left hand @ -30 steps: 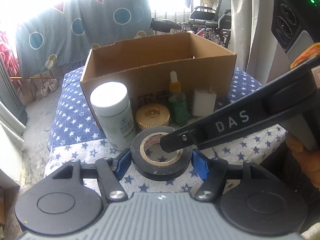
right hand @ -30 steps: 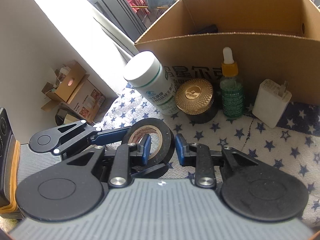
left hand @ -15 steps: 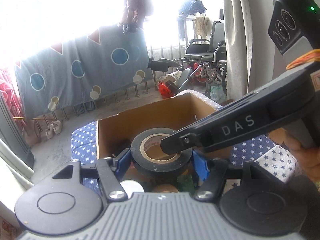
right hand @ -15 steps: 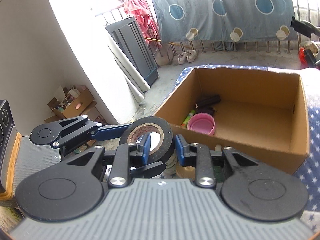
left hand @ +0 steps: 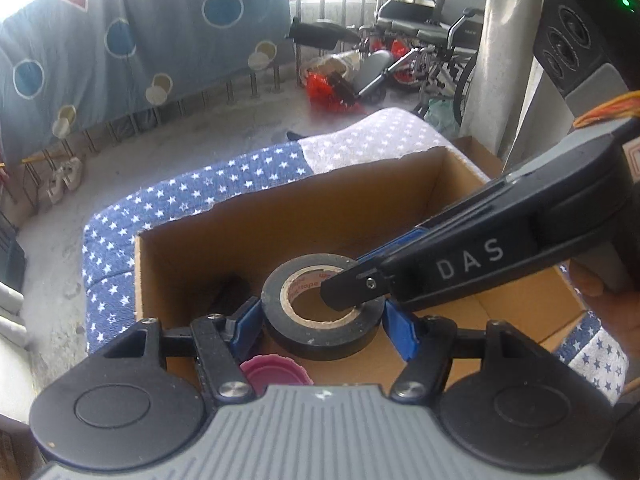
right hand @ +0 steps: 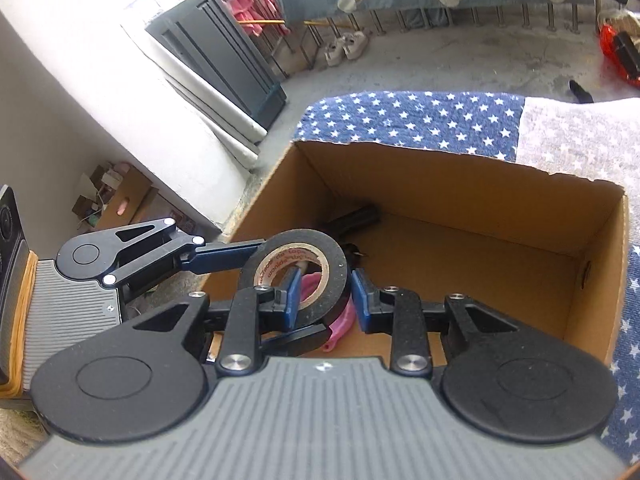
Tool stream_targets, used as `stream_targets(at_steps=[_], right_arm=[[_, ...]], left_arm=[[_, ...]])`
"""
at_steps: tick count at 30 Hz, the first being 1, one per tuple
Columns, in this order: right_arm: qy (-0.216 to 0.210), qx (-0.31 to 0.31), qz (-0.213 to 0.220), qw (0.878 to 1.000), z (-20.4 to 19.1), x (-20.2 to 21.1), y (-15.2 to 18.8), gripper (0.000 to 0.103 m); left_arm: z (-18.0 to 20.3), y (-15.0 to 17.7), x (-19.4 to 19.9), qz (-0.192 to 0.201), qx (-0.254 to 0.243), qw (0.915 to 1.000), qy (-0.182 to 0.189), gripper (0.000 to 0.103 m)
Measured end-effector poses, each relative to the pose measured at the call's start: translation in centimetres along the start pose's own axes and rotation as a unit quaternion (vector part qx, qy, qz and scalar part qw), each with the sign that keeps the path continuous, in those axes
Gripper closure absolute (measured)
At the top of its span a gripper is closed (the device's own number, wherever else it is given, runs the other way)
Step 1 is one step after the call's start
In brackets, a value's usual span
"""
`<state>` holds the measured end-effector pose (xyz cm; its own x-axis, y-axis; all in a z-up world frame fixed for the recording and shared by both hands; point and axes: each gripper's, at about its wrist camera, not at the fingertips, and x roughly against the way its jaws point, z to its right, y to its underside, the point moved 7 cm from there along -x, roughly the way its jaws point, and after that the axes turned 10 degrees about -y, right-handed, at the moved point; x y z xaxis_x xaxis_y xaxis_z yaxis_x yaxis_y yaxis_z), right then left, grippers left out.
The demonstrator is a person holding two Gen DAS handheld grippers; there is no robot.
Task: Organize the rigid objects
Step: 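Carry the tape roll into the box and open the right gripper, then grasp the green dropper bottle with the right gripper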
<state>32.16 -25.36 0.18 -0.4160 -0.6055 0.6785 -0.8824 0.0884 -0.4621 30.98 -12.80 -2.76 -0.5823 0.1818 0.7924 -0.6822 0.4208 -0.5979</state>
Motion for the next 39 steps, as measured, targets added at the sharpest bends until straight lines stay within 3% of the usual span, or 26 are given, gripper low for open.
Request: stream_targets(at_steps=[5,13,20,24,30,39], right_arm=[[0.008,-0.025,-0.03,0.999,3.6,-4.5,-1.5,0.076],[0.015,-0.041,-0.053,0.998,7.4,-8.7,-2.8,0.076],[0.028,-0.038,-0.049,0.998,8.1,-8.8,-2.8,0.075],[0.031,-0.041,-0.029,0.998,7.6,-6.7,-2.7,0.075],[0.016,-0.035,0.035,0.999,4.5,0.0,-1.7,0.075],[-0.007,0.003,0.132,0.991,-2.6,10.2,5.2,0.071]], left_arm=[[-1.0,-1.2,-5.5,-0.053,0.015,0.9985,0.004,0.036],[-1.4,-0.7,-10.8,-0.108,0.032,0.9936,-0.004,0.036],[-1.6,-0.9,-10.6,-0.103,0.034,0.994,-0.008,0.031],[-1.7,-1.5,-8.3,-0.091,0.045,0.9949,-0.006,0.028],[-2.0,-1.8,-2.0,-0.043,0.054,0.9976,-0.001,0.025],[-1.4,1.4,9.5,0.044,0.059,0.9972,0.018,0.023]])
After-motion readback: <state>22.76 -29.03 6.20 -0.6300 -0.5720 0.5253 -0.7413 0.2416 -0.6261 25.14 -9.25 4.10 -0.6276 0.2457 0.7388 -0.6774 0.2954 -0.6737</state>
